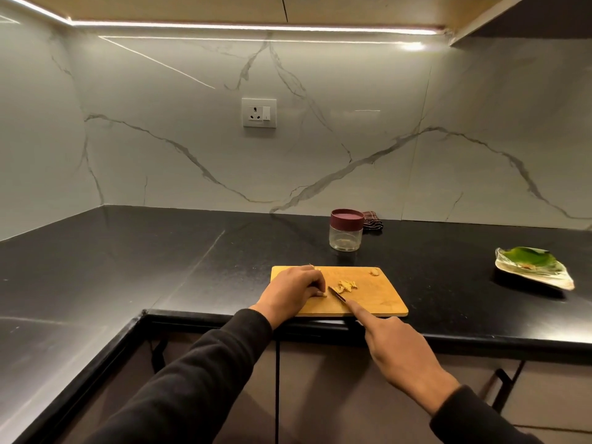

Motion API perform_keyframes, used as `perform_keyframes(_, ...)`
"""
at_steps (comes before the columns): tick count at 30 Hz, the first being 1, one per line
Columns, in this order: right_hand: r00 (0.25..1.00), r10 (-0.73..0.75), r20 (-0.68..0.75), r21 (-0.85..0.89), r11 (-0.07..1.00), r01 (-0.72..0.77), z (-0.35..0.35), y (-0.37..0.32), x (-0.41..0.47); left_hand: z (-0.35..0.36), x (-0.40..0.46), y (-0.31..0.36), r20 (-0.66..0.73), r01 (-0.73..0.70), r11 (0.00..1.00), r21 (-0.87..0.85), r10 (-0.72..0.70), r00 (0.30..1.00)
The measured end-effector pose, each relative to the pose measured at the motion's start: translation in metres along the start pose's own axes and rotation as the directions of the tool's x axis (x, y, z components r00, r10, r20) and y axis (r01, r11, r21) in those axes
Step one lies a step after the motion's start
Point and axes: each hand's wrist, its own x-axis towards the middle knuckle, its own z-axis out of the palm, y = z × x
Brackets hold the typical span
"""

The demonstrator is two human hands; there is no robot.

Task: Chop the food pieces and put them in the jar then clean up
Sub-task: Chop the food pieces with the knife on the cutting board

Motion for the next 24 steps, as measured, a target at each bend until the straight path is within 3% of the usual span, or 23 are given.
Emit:
perform_keyframes(11, 0.999, -0.018, 0.049, 0.145, 0.989, 0.011, 0.001, -0.016, 0.006, -0.001, -0.003, 0.003, -0.045, 0.004, 1.0, -0.01, -0.005, 0.999)
perform_keyframes(24, 0.997, -0.012, 0.08, 0.126, 0.992, 0.002, 0.004, -0.032, 0.01, -0.002, -0.003, 0.004, -0.039, 0.0, 1.0, 0.022, 0.001, 0.999)
